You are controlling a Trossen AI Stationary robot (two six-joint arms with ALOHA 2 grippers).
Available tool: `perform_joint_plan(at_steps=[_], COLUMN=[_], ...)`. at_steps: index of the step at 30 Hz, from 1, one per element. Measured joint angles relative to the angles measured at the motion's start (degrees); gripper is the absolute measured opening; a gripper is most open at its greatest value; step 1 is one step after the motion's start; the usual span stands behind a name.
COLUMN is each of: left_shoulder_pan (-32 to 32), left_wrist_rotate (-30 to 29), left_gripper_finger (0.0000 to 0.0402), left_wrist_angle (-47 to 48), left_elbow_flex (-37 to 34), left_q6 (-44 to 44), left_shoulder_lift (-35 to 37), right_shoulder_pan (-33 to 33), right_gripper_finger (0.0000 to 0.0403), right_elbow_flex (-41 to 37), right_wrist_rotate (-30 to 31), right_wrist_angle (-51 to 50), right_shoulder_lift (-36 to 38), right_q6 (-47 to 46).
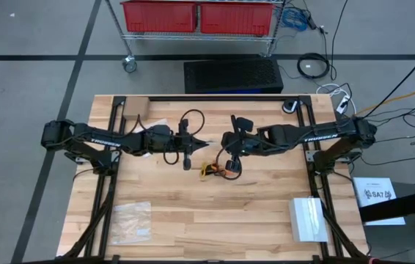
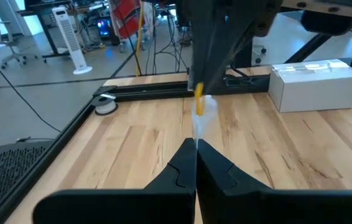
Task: Sort rubber bands
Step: Put the yellow rubber band into the transparent zip bag
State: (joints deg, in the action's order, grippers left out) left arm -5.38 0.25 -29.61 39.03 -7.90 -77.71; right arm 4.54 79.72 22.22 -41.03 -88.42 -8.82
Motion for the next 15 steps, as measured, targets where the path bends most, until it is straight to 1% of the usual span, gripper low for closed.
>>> perform_joint_plan(at_steps=[2, 5, 9, 15], left_shoulder_pan=[0.0, 0.0, 0.0, 0.0], left_wrist_rotate=[0.0, 0.0, -0.4, -0.5], left_gripper_finger=[0.0000, 0.0000, 0.0000, 0.0000], left_wrist_angle=[0.0, 0.3, 0.3, 0.5], left_elbow_flex=[0.0, 0.0, 0.0, 0.0], left_q6=[0.0, 0.0, 0.0, 0.0], left_shoulder_lift=[0.0, 0.0, 0.0, 0.0], right_shoulder_pan=[-0.5, -0.8, -0.8, -0.8], right_gripper_finger=[0.0000, 0.0000, 0.0000, 0.0000], right_elbow_flex=[0.0, 0.0, 0.0, 0.0], right_wrist_rotate=[-0.3, -3.0, -3.3, -3.2], right_wrist_angle=[0.0, 0.4, 0.8, 1.1], right_shoulder_lift=[-0.9, -2.9, -4.2, -4.1], right_q6=[0.2, 0.8, 1.3, 1.1])
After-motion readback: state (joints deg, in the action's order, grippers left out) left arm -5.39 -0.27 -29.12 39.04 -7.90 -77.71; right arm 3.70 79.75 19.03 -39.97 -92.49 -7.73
